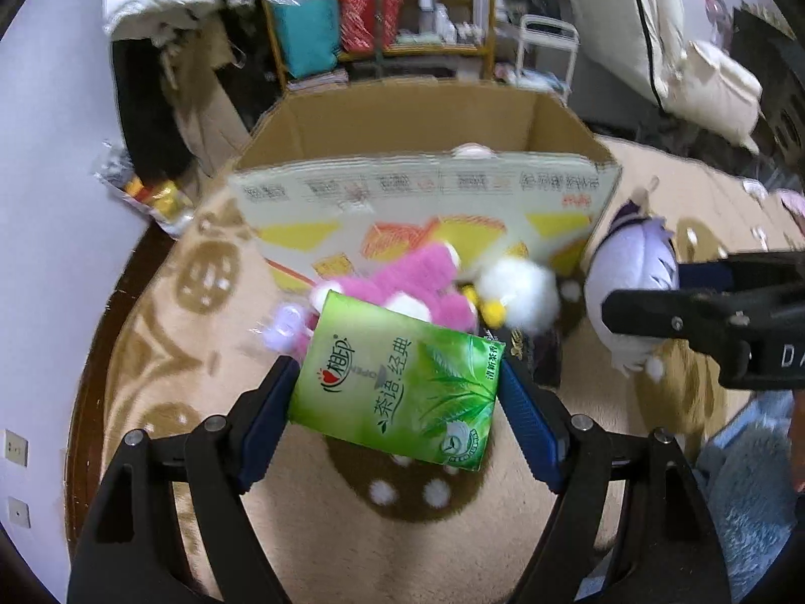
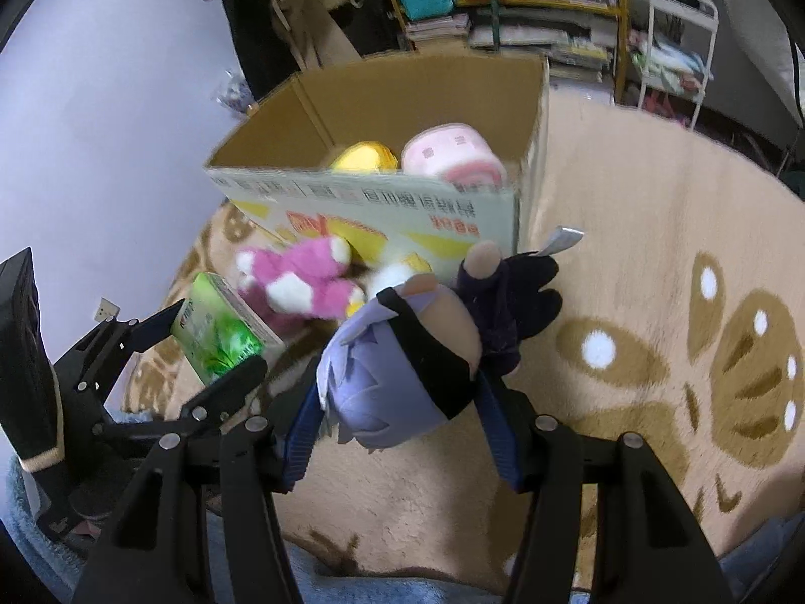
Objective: Organize soft objects
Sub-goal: 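Lift green tissue pack with left tool while right tool carries doll toward box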
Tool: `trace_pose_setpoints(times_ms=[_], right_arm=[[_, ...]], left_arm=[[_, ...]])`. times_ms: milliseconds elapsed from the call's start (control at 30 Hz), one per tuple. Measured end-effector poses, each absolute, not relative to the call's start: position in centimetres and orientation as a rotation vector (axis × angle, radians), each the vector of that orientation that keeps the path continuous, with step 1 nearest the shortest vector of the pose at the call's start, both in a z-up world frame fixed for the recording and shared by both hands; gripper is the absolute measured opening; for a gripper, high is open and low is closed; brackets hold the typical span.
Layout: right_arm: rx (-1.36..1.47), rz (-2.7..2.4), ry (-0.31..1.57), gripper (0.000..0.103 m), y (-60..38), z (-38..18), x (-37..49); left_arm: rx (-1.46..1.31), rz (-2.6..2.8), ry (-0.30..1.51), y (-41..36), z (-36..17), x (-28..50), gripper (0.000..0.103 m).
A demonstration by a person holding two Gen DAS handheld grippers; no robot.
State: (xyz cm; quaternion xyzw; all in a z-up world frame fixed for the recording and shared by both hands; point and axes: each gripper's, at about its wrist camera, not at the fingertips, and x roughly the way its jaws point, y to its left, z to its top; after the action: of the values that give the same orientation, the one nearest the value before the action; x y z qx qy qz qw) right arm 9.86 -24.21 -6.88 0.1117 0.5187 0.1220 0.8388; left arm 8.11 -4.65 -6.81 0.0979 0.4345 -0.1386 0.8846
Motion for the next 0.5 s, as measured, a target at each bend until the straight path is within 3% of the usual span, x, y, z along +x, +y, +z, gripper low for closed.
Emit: trace_pose_setpoints(times_ms=[500], right_arm=[[0.164, 0.234, 0.752, 0.061, -23.4, -0.5, 7.9]], left_arm=[[0.184, -0.191, 0.635, -4.1, -1.1, 6.4, 0.079]])
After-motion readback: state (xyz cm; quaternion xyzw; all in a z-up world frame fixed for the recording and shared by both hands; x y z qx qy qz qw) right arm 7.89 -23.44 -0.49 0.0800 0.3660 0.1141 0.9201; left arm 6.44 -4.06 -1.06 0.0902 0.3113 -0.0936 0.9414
